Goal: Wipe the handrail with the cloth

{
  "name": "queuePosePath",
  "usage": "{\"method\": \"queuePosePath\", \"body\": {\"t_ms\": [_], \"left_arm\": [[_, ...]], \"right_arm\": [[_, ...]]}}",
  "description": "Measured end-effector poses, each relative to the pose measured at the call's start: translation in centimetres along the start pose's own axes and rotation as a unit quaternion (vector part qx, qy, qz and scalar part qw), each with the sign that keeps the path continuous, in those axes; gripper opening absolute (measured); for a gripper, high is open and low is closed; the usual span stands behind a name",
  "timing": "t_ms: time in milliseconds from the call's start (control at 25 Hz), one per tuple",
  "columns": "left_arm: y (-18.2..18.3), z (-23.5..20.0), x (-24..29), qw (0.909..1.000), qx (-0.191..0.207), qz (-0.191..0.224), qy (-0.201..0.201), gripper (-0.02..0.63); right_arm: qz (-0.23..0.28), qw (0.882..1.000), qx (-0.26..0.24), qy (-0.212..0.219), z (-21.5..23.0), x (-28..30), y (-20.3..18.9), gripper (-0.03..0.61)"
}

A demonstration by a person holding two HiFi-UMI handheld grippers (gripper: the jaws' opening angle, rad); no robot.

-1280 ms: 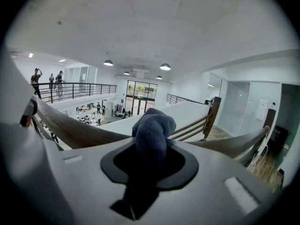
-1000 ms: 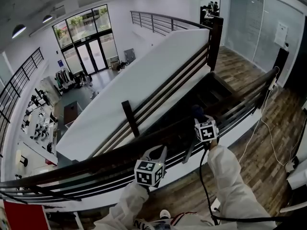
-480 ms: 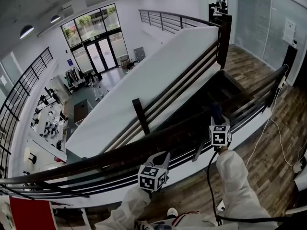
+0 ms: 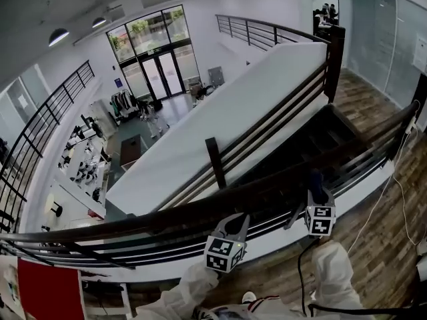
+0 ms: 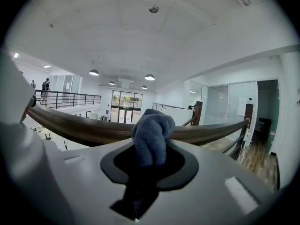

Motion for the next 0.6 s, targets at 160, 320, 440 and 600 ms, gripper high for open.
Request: {"method": "queuePosePath", "body": {"t_ms": [160,320,440,600], "left_arm": [[-0.2,-2.5,-2.8,0.9999,0.003,0.014,0.004,0.002],[-1.6,-6.8,-7.1,0.9996,0.005,0.024,0.011,0.002],[-3.3,-10.8,-11.0,0.9992,-0.008,0.019,0.035,0.002],[-6.0,-15.6,-17.3,0.9967,-0.018,0.023,0.076,0.002]], "right_arm": [[-0.006,0.999,-0.007,0.030,-6.7,-0.9,-0.5,0.094],[-0.002,0.997,-0.033,0.067,-15.4,-1.3,-0.1,0.094],[0.000,0.993,-0.051,0.103,-22.3,-1.6,0.6,0.094],[0.013,0.983,-0.083,0.164,-32.8,-3.5,1.3,0.094]]}}
Point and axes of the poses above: the fingertips, and each gripper's own axes: x forward along the fingers, z to its right, y out of its top, the point moved 1 cm from there along -x, backward along the fingers, and after that the axes turned 6 degrees about y, right-handed, at the moved point
